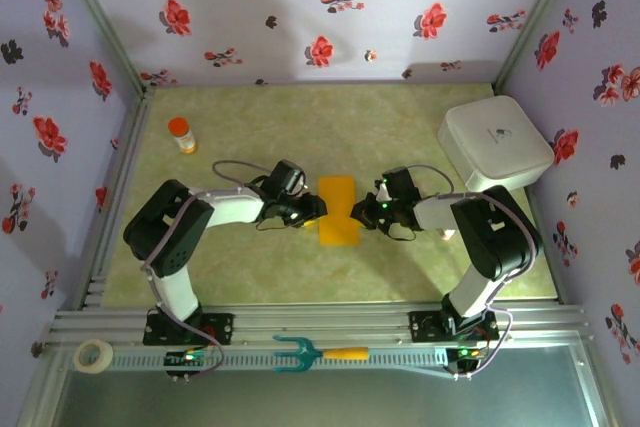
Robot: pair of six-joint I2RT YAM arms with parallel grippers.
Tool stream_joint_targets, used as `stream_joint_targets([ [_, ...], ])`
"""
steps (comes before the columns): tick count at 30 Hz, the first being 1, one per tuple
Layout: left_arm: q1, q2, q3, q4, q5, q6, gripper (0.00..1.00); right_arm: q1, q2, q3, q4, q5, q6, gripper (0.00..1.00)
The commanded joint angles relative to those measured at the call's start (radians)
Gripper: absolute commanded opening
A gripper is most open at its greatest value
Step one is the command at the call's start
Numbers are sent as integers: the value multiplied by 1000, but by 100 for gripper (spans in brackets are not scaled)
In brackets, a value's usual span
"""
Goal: Fold a paper plane with a square sheet of paper (pick it up from the middle)
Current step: Third fold the triangle at the center of the table.
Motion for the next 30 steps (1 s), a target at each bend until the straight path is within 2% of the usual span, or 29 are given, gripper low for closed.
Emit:
stream_joint_targets([
  [1,-6,25,27,22,27,-23,37,-2,21,-28,-27,30,19,11],
  [16,-5,18,19,33,27,-28,26,-2,21,-26,-33,33,20,11],
  [21,-5,-7,0,61,19,-27,15,-2,13,-19,-50,29,-3,12],
  [27,-4,-42,-19,59,-3,-30,3,-2,-40,-15,-23,2,-30,21],
  [30,-1,-68,-35,64,-6,-46,2,2,-92,-25,34,-26,-42,35],
])
